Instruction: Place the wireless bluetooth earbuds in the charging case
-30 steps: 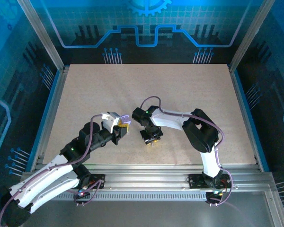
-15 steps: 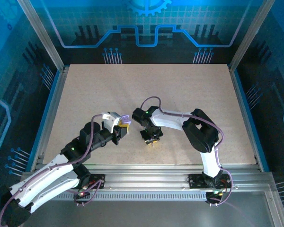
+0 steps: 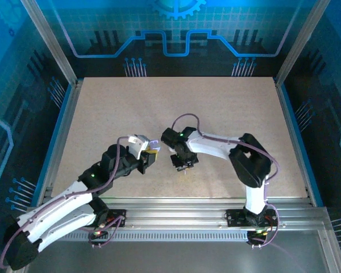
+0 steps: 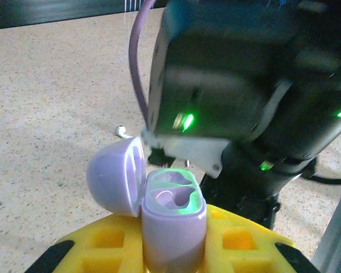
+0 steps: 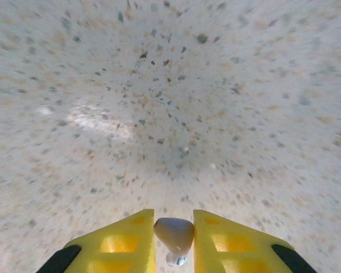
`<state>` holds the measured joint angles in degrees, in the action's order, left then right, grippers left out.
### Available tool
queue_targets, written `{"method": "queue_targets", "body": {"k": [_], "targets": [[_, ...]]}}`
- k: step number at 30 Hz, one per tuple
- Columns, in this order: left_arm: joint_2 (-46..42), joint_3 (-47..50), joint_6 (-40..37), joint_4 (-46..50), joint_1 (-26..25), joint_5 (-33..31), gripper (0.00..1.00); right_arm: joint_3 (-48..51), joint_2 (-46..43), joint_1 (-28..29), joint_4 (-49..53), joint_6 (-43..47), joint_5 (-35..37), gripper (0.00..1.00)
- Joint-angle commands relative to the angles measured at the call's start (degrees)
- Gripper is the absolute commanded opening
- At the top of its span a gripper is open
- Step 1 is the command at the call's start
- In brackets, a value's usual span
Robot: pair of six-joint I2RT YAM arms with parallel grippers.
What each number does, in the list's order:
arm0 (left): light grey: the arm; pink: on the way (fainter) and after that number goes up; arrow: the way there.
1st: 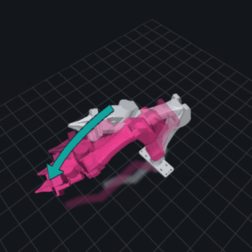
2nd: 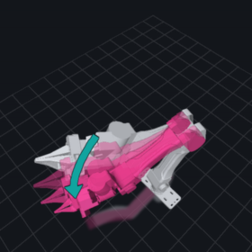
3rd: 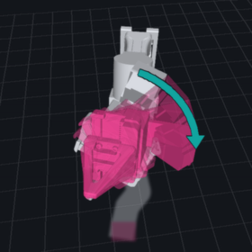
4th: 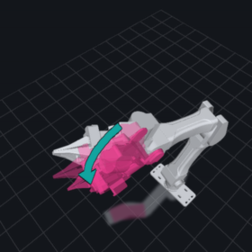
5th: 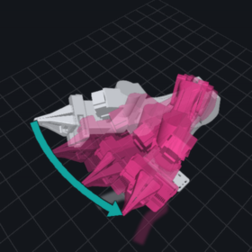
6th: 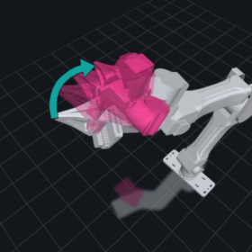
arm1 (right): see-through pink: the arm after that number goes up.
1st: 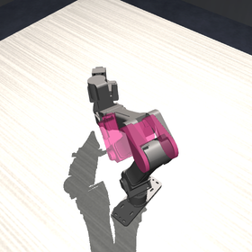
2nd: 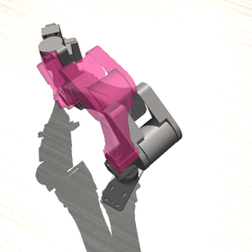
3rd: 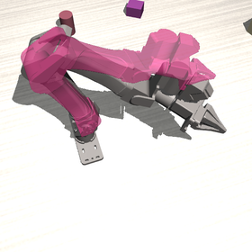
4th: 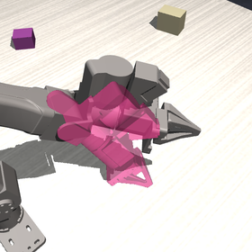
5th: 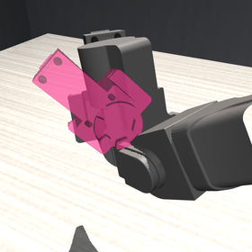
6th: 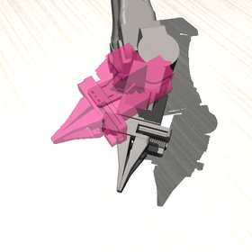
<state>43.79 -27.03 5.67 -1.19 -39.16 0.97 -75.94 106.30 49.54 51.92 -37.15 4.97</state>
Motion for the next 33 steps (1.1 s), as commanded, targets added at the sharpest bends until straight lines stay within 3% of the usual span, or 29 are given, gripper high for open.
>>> {"method": "queue_targets", "body": {"k": [1, 11, 22, 33], "targets": [[2.5, 0.6, -0.3, -6.2, 0.1, 3.2, 0.20, 0.2, -7.7, -2.0, 0.6, -1.9, 2.5, 0.20], [15.8, -2.2, 0.8, -18.1, -1.7, 8.4, 0.19, 1.9, -25.6, -5.2, -4.3, 0.0, 4.2, 0.20], [24.3, -8.0, -0.9, -25.6, -5.4, 13.4, 0.19, 13.6, -44.2, -6.0, -23.2, 3.1, 0.7, 0.21], [25.1, -9.0, -1.2, -28.5, -5.9, 15.2, 0.19, 20.6, -49.5, -6.3, -33.8, 2.6, -4.8, 0.22]]}}
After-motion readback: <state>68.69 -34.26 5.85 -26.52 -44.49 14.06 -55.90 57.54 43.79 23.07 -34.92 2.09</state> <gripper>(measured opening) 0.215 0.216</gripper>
